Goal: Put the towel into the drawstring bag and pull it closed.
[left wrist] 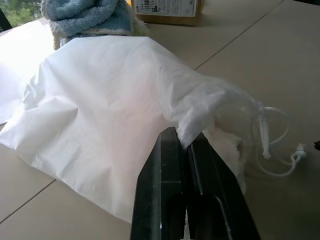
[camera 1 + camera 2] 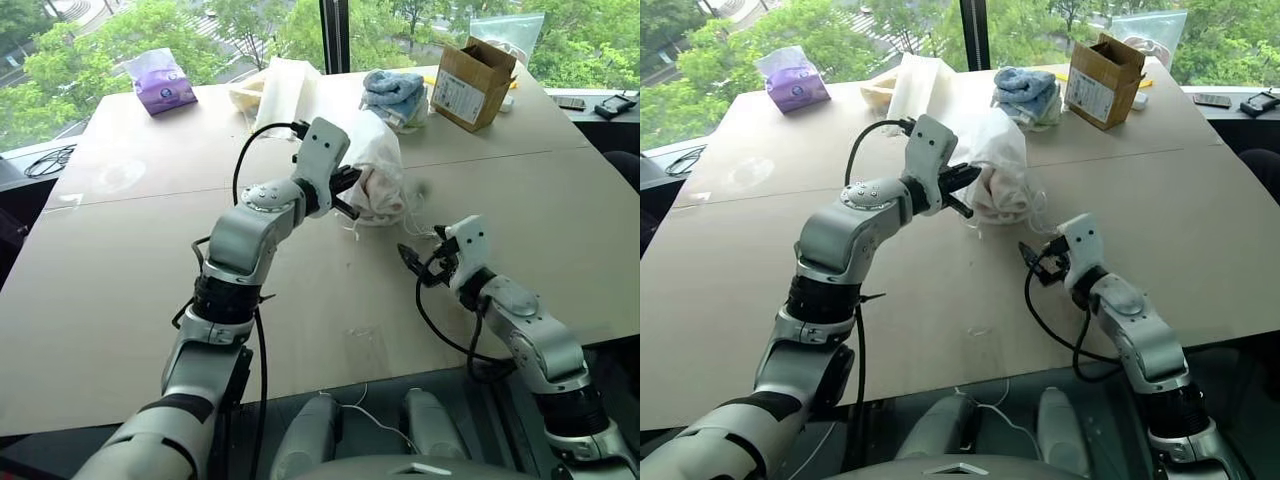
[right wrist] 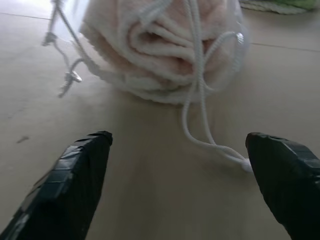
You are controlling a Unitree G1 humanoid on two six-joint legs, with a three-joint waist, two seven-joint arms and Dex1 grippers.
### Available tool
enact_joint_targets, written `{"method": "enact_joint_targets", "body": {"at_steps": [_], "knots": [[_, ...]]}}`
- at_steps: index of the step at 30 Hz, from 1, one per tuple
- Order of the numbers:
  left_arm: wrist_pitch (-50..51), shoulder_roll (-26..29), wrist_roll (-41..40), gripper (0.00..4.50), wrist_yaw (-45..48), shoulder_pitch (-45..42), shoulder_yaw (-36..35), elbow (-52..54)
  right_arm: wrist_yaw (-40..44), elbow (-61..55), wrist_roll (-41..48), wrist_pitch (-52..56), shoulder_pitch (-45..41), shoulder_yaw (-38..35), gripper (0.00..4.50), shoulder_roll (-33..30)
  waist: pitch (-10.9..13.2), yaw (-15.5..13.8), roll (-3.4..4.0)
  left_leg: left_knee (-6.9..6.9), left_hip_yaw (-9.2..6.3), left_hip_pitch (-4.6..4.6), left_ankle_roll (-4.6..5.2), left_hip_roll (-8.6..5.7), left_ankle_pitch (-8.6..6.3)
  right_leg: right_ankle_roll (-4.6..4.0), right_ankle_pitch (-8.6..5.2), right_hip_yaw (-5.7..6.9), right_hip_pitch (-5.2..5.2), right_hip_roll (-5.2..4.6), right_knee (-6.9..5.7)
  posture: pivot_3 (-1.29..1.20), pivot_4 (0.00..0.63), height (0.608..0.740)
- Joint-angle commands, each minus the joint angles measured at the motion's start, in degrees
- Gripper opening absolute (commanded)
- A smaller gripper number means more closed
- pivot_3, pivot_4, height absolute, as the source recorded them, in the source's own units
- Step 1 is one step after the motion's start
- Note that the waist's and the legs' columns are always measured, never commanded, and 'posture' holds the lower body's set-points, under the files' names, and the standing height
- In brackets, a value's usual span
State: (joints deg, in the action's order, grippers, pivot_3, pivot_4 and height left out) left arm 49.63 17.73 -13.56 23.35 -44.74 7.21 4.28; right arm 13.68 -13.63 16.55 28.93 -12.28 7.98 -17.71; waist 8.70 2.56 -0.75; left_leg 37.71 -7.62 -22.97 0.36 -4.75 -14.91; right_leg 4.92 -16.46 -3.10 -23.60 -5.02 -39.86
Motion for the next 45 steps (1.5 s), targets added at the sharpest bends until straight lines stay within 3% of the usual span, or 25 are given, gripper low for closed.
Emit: {"method": "enact_joint_targets", "body": {"at_steps": [1, 8, 9, 11, 15, 17, 19, 20, 21, 22, 26, 32, 36, 39, 42, 45], "knots": [[-0.77, 0.05, 0.37, 0.0, -0.2, -0.49, -0.59, 2.4, -1.81, 2.12, -1.09, -0.15, -3.78, -1.38, 4.47, 2.78, 0.0, 0.02, -0.01, 0.0, 0.01, 0.0, 0.0, 0.0, 0.0, 0.0, 0.0, 0.0, 0.0, 0.0, 0.01, 0.0, 0.15, 0.74], [-0.91, 0.4, 0.61, 0.0, 0.03, -0.5, -0.63, 2.26, -2.09, 12.71, -4.81, -0.6, -10.11, -1.3, 4.47, 4.98, 0.0, -0.18, -0.01, -0.01, -0.02, -0.01, 0.0, -0.02, 0.0, 0.0, 0.0, 0.03, 0.0, -0.01, 0.03, 0.0, 0.15, 0.74], [-0.96, 0.42, 0.64, 0.0, 0.1, -0.54, -0.58, 2.33, -1.8, 13.38, -5.4, -0.32, -10.28, -0.89, 4.24, 4.75, 0.0, -0.16, -0.01, -0.01, -0.02, -0.01, 0.0, -0.02, 0.0, 0.0, 0.0, 0.03, 0.0, -0.02, 0.04, 0.0, 0.15, 0.74], [-1.01, 0.39, 0.76, 0.0, 0.21, -0.72, -0.51, 2.39, -1.34, 13.8, -6.15, 0.1, -10.19, -0.65, 3.71, 4.61, 0.0, -0.15, -0.01, -0.01, -0.01, -0.01, 0.0, -0.02, 0.0, 0.0, 0.0, 0.02, 0.0, -0.02, 0.03, 0.0, 0.15, 0.74], [-1.22, 0.26, 0.47, 0.0, 0.64, -0.98, -0.74, 2.32, -1.47, 12.84, -6.97, 0.19, -9.93, -1.33, 1.91, 5.38, 0.0, 0.02, -0.01, -0.01, -0.01, 0.0, 0.0, -0.01, 0.0, 0.0, 0.0, 0.02, 0.0, 0.0, 0.02, 0.0, 0.15, 0.74], [-1.08, 0.12, -0.54, 0.0, 1.74, -0.8, -0.93, 2.67, -1.72, 12.3, -7.23, 0.19, -10.17, -1.79, 0.72, 5.92, 0.0, 0.01, -0.01, -0.01, -0.01, 0.0, 0.0, 0.0, 0.0, 0.0, 0.0, 0.02, 0.0, 0.0, 0.02, 0.0, 0.15, 0.74], [-0.07, -0.76, -2.95, 0.0, 2.61, -0.4, -2.62, 3.82, -2.02, 11.84, -7.38, 0.19, -10.42, -2.17, 0.04, 6.43, 0.0, -0.01, -0.01, -0.01, -0.01, -0.01, 0.0, -0.01, 0.0, 0.0, 0.0, 0.01, 0.0, -0.01, 0.02, 0.0, 0.15, 0.74], [0.92, -1.09, -4.96, 0.0, 3.79, -0.16, -3.57, 4.86, -2.24, 11.63, -7.28, 0.23, -10.68, -2.48, 0.04, 6.84, 0.0, -0.01, -0.01, -0.01, -0.01, -0.01, 0.0, -0.01, 0.0, 0.0, 0.0, 0.01, 0.01, -0.01, 0.02, 0.0, 0.15, 0.74], [1.41, -0.97, -6.21, 0.58, 4.91, 0.1, -3.76, 5.88, -2.4, 11.43, -7.17, 0.29, -10.88, -2.75, 0.0, 7.18, 0.0, 0.02, -0.01, 0.0, -0.01, -0.01, 0.0, -0.01, 0.0, 0.0, 0.0, 0.02, 0.0, -0.01, 0.02, 0.0, 0.15, 0.74], [1.49, -0.46, -6.78, 0.72, 5.94, 0.58, -3.35, 7.15, -2.51, 11.12, -7.1, 0.52, -11.09, -3.02, 0.0, 7.48, 0.0, 0.03, -0.01, 0.0, -0.01, -0.01, 0.0, -0.01, 0.0, 0.0, 0.0, 0.01, -0.01, -0.01, 0.02, 0.0, 0.15, 0.74], [-0.52, 3.11, -5.88, 2.46, 7.52, 2.79, -2.83, 10.06, -2.89, 10.4, -6.78, 1.69, -11.79, -3.98, 0.0, 8.31, -0.01, 0.39, 0.0, -0.02, 0.01, 0.01, 0.0, 0.0, 0.0, 0.0, 0.0, -0.02, -0.01, 0.0, 0.01, 0.0, 0.15, 0.74], [-5.54, 10.67, -6.95, 2.46, 13.58, 6.65, -5.59, 11.61, -2.99, 9.84, -6.75, 2.96, -12.45, -3.55, 0.0, 10.22, -0.01, 0.81, 0.0, -0.04, 0.02, 0.03, 0.0, 0.01, 0.0, 0.0, 0.0, -0.03, -0.01, 0.0, 0.01, 0.0, 0.15, 0.74], [-8.37, 14.21, -3.05, 2.46, 14.55, 10.48, -2.11, 10.4, -2.93, 10.23, -7.37, 2.91, -12.53, -3.1, 0.0, 11.28, -0.01, 0.8, 0.0, -0.05, 0.0, 0.03, 0.0, 0.0, 0.0, 0.0, 0.0, -0.02, 0.0, -0.01, 0.02, 0.0, 0.15, 0.74], [-9.46, 12.06, -3.02, 2.46, 13.34, 13.94, -1.54, 8.8, -2.91, 10.35, -7.61, 2.94, -12.65, -3.09, 0.0, 11.75, -0.01, 0.79, 0.01, -0.06, 0.01, 0.05, 0.0, 0.0, 0.0, 0.0, 0.0, -0.03, 0.0, -0.01, 0.02, 0.0, 0.15, 0.74], [-7.78, 5.63, -7.8, 2.46, 10.86, 18.04, -6.16, 6.12, -3.06, 10.2, -7.82, 3.0, -12.61, -3.0, 0.0, 12.07, -0.01, 0.73, 0.01, -0.06, -0.01, 0.04, 0.0, 0.0, 0.0, 0.0, 0.0, 0.0, 0.0, -0.02, 0.02, 0.0, 0.15, 0.74], [-9.15, 3.61, -8.19, 2.46, 9.18, 19.76, -8.85, 4.69, -3.07, 9.68, -8.07, 3.09, -12.19, -2.86, 0.0, 12.13, -0.01, 0.94, 0.01, -0.05, -0.02, 0.04, 0.0, 0.01, 0.0, 0.0, 0.0, 0.0, 0.0, -0.01, 0.01, 0.0, 0.15, 0.74]]}}
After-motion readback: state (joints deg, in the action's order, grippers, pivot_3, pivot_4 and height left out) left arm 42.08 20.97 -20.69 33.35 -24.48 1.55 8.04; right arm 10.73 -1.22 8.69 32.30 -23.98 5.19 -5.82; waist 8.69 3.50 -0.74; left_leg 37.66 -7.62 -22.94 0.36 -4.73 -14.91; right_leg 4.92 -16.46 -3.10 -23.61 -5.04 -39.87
